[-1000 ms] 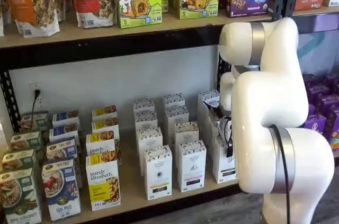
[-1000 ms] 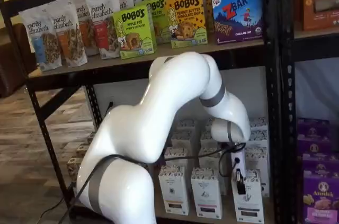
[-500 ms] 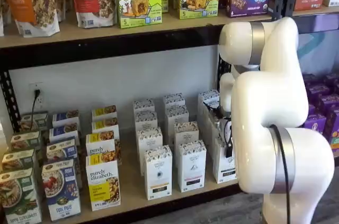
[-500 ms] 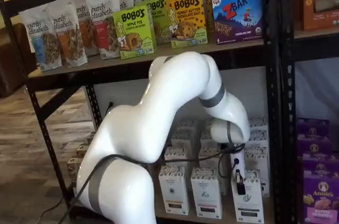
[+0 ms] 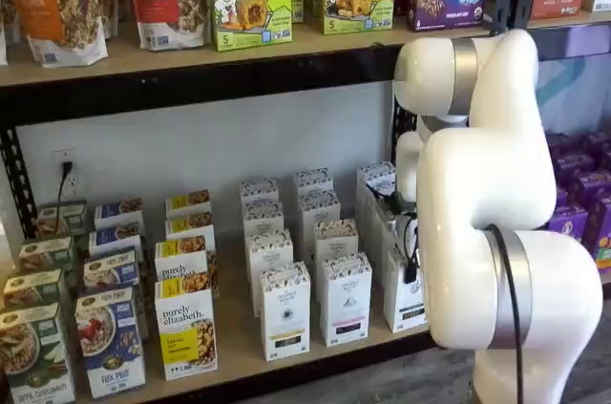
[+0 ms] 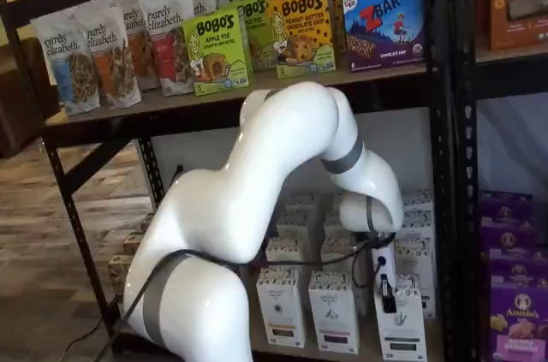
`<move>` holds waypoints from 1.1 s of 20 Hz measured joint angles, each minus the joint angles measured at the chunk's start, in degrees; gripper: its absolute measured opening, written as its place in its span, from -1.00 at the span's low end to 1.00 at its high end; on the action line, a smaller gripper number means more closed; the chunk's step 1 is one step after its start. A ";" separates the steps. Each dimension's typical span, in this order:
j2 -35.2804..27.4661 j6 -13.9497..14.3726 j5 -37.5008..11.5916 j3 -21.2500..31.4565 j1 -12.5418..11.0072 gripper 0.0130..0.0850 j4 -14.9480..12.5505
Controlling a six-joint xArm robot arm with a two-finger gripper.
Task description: Pick up the white box with a green strip in the middle, on the bottom shelf, the sixth box from the left
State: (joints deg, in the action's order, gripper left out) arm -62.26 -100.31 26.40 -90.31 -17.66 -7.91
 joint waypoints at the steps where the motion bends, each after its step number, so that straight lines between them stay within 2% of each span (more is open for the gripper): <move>1: 0.18 0.18 -0.38 0.34 -0.05 -0.11 -0.25; 7: 2.72 1.81 -2.00 4.59 -0.07 -0.11 -1.97; 14: 9.45 4.65 -5.62 15.90 0.27 -0.11 -4.38; 20: 18.24 5.10 -8.95 28.21 0.82 -0.11 -4.07; 22: 21.41 6.06 -10.69 32.32 0.85 -0.11 -5.01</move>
State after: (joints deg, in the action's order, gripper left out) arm -40.85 -94.24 15.71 -57.99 -16.81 -12.92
